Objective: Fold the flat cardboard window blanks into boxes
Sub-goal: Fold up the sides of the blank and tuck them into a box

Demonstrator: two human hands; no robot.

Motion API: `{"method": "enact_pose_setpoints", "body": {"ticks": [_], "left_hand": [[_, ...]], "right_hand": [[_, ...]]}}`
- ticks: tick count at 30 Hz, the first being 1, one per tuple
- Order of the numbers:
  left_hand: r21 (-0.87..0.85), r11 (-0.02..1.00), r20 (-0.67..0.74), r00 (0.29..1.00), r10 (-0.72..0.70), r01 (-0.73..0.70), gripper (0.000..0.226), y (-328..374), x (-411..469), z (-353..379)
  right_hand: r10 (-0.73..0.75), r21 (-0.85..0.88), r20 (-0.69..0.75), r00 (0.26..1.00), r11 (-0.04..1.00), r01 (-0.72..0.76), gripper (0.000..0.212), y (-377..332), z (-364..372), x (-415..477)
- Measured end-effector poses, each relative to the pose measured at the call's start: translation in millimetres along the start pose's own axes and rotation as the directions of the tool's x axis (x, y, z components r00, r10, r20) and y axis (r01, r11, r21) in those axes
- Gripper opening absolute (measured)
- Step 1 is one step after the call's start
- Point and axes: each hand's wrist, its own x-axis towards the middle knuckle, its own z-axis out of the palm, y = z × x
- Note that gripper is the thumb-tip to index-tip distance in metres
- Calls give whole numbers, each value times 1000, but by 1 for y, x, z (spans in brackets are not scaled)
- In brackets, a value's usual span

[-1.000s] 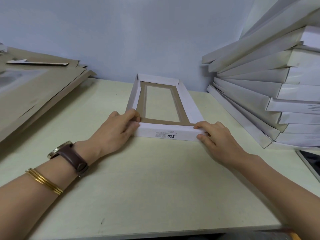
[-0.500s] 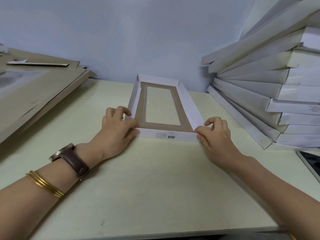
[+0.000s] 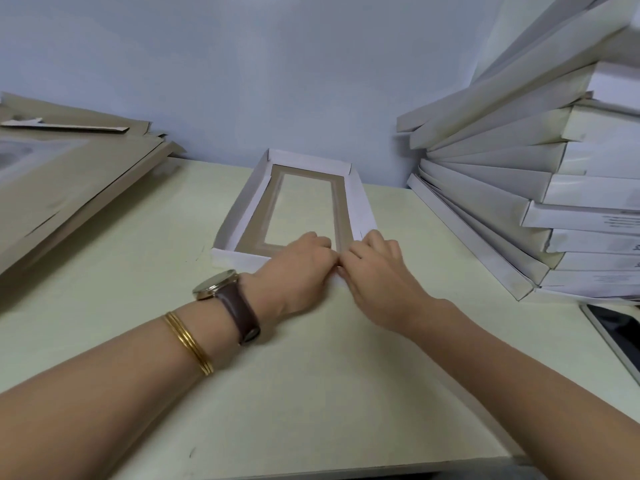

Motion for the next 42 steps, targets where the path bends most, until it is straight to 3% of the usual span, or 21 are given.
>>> {"method": "enact_pose_setpoints", "body": {"ticks": [4,9,23,28,34,42], "left_hand": [[-133,987,16,996,-86,88,25,-4,2,-2],[-212,974,8,997,-76,76,20,-8,-1,-1],[-97,995,-108,994,4,-14,20,-64,-35,-14],[-112,991,-218,971,-97,73,12,-91,-58,-19],[-124,987,-241,962,-129,101,12,-90,-58,-11],[-140,984,-256,957,-141,107,14,-90,-59,-9]], "right_hand": [[-1,-37,62,998,999,4,25,-1,3,10],[1,-28,95,996,1000,2,32,-3,-3,17],[-5,-36,136,991,999,10,31,3,-13,12],[20,-12,138,990,1000,-19,33,10,-12,6],[61,-3,144,988,998,-61,33,4,-13,8],[5,5,110,994,1000,-5,28,-21,-4,28]]}}
